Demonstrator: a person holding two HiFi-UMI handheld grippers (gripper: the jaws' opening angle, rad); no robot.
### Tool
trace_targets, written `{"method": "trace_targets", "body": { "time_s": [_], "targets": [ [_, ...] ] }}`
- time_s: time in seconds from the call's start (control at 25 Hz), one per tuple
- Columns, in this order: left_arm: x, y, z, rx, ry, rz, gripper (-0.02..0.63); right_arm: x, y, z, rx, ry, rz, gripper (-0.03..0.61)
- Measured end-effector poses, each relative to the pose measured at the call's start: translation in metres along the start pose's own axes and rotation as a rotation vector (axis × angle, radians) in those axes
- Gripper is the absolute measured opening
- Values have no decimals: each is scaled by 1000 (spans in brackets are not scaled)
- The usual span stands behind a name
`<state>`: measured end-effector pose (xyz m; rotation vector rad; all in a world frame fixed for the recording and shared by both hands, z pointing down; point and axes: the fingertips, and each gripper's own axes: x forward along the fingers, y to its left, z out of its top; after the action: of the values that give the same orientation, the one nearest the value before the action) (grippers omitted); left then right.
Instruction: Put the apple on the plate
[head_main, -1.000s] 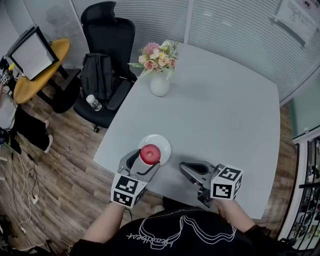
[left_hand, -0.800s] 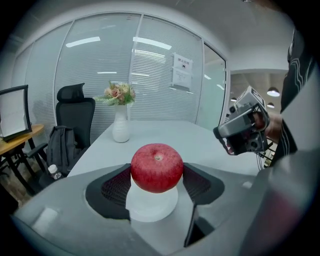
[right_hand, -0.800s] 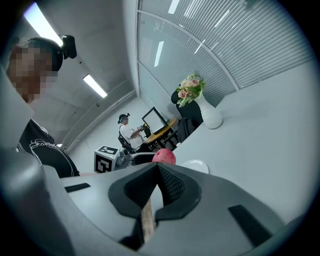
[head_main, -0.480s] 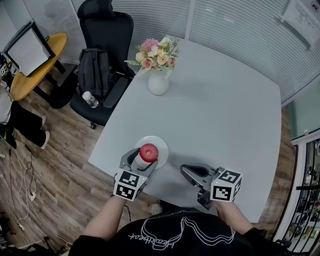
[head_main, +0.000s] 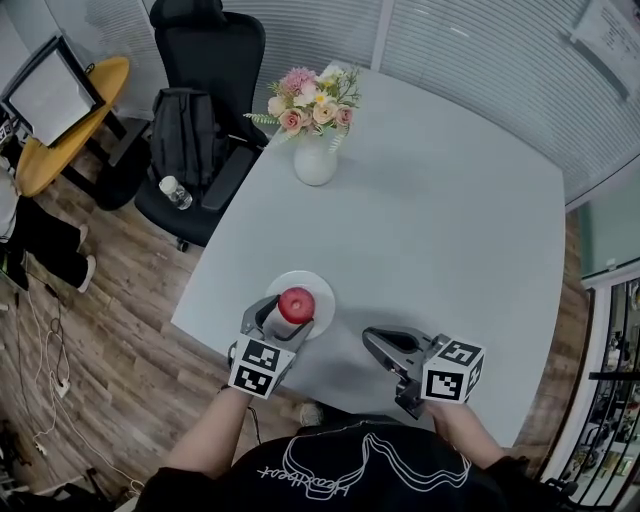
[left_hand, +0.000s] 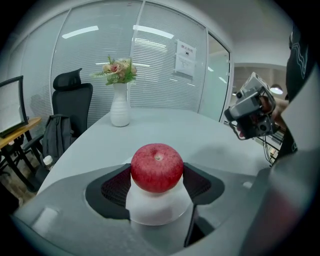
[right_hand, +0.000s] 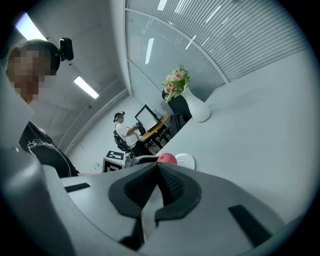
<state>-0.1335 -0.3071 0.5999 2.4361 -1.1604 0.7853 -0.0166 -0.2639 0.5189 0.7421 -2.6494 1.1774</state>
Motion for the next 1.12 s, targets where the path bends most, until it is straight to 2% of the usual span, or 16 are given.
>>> {"method": "trace_targets", "body": {
  "time_s": [0.4, 0.76, 1.12],
  "targets": [
    [12, 4, -10, -10, 17, -10, 333, 6, -12, -4, 39, 6, -10, 8],
    [17, 1, -12, 40, 14, -12, 333, 1, -22, -3, 64, -4, -36, 8],
    [17, 3, -11, 28, 13, -19, 334, 2, -22, -9, 76, -11, -37, 8]
  ]
}}
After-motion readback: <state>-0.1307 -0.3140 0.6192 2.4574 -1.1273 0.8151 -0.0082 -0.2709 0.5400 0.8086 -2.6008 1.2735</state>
